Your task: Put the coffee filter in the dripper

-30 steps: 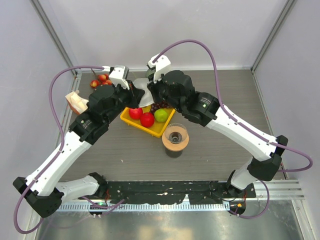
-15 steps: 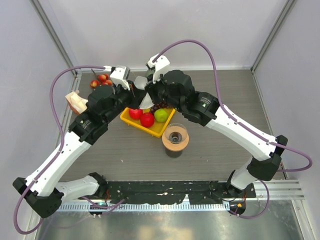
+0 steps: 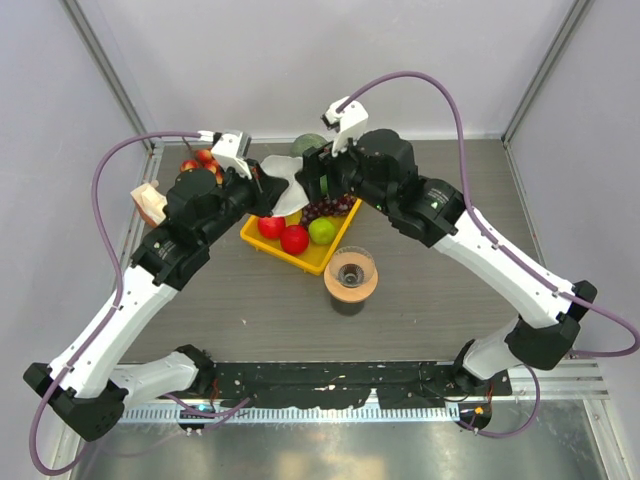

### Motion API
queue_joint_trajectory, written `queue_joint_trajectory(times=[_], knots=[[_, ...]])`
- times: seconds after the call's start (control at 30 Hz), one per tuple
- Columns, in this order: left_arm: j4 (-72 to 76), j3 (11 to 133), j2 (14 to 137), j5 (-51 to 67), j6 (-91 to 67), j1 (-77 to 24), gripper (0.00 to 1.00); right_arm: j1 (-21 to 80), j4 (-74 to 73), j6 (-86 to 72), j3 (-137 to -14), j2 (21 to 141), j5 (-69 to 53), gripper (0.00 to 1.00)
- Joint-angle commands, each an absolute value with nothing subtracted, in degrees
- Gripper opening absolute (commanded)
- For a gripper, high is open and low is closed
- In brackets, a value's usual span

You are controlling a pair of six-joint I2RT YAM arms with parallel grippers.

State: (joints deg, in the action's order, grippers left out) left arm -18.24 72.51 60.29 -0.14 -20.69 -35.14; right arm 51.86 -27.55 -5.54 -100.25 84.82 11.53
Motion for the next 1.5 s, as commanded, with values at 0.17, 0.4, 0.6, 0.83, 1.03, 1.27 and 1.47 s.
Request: queue_joint_trajectory(times=[0.17, 0.4, 0.6, 0.83, 1.03, 1.27, 1.47], knots=[[-13.4, 74.1, 60.6, 0.4, -22.5, -35.1, 0.0, 50.7, -25.5, -9.1, -101.0, 83.3, 1.8, 0.68], [-12.5, 75.1, 61.3, 0.5, -23.7, -35.0, 0.0, 50.8, -26.2, -11.5, -102.7, 85.9, 4.8, 0.38], [-11.8, 75.4, 61.5, -2.1, -22.6, -35.0, 0.0, 50.8, -26.5, -12.8, -103.4, 86.7, 4.1, 0.12], [-11.9, 75.3, 61.7, -2.5, -22.1, -35.0, 0.0, 50.7, -26.5, -12.6, -103.6, 87.0, 4.0, 0.05], [-16.8, 74.7, 60.5, -5.6, -22.5, -34.6, 0.53, 50.7, -27.2, -12.5, -104.2, 86.7, 8.2, 0.05], [-16.7, 70.0, 58.0, -2.8, -28.6, -32.3, 0.66, 50.7, -27.4, -15.8, -104.5, 87.0, 12.4, 0.05], [-14.7, 69.6, 58.7, -1.7, -30.2, -31.6, 0.6, 51.3, -27.3, -18.5, -105.3, 87.9, 13.2, 0.05]])
